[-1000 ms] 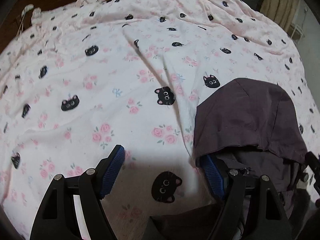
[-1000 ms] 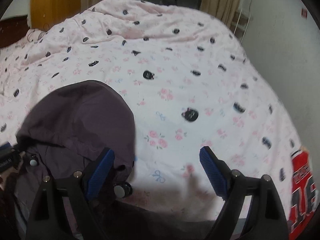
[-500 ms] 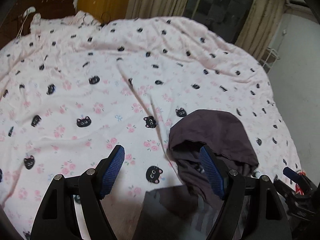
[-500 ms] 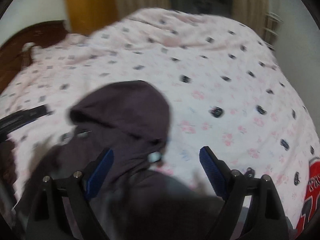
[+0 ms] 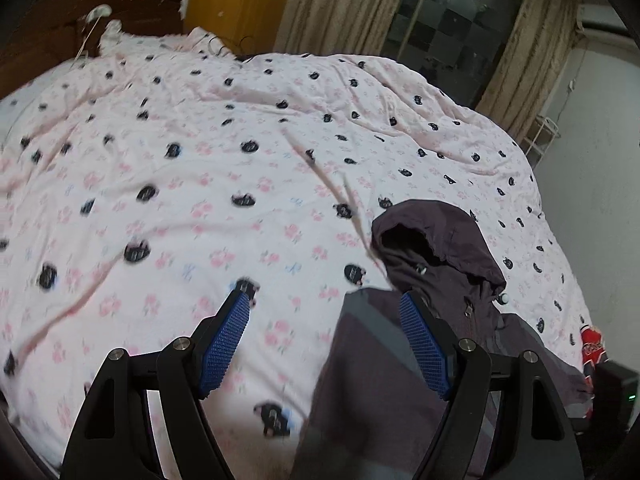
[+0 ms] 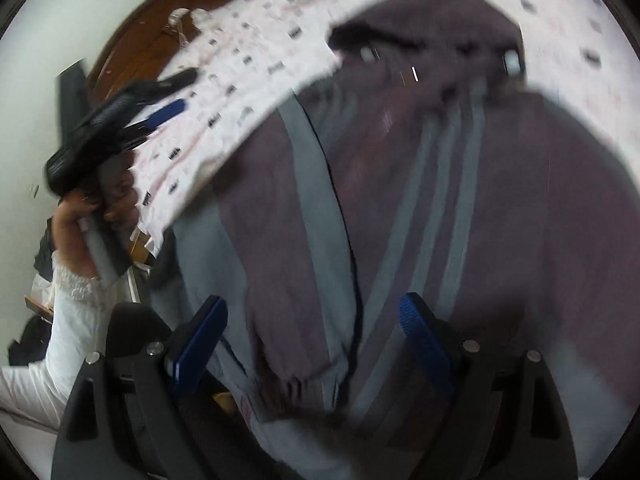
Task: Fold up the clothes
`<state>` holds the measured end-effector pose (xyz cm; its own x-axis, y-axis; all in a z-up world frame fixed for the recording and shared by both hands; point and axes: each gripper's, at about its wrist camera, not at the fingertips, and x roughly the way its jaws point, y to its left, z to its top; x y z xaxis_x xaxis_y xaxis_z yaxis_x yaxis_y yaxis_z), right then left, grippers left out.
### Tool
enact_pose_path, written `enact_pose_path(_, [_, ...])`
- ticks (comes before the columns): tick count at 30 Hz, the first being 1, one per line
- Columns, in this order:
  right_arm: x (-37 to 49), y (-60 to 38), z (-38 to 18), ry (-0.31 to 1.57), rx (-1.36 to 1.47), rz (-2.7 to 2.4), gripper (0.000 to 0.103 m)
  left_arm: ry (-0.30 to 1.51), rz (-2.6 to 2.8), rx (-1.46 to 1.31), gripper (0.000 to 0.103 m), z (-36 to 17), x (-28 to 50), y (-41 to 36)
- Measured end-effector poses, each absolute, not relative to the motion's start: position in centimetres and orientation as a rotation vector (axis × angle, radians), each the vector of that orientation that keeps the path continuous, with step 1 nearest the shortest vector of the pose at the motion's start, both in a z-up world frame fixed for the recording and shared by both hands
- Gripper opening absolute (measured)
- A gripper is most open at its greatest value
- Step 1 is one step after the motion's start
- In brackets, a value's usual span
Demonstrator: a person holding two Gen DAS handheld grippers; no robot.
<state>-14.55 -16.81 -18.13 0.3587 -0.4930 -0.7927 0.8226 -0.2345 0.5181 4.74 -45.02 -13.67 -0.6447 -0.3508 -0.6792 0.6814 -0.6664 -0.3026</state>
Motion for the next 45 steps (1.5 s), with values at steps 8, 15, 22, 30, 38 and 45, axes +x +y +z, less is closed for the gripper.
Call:
enact_pose_path(8, [-12.6,-17.4,-17.0,0.405,1.256,-1.319,0.025,0.726,-2.248,0.781,0.074,-14.3,7.6,-45.2])
enact_pose_path(15, [-9.4,-18.3,-11.2,0.440,1.125,-1.295,0.021,0.831,-2.198,0.698,0.074,-14.0,10.6,-47.7])
enact_pose_path(22, [-6.1,-23.9,-4.3,0.356,1.035,-1.152,0.021,0.839,-2.069,0.628,0.074,-13.6,14.0,-50.7])
enact_pose_path(30, [-0.9,-35.7,-0.1,0.318,1.042,-1.008,0.021,0.828,-1.709,0.552,0.074,-14.2,20.4,-54.6])
enact_pose_path(38, [3.8,-48.4,-5.9,0.362,1.190,-1.003,0.021,0.871,-1.470,0.524,0.074,-15.7,24.9,-56.2])
enact_pose_path(45, [4.7,-54.3,-14.3,0.476,1.286,-1.129,0.029,0.860,-1.461,0.541,0.074,-16.3,25.5,-56.9])
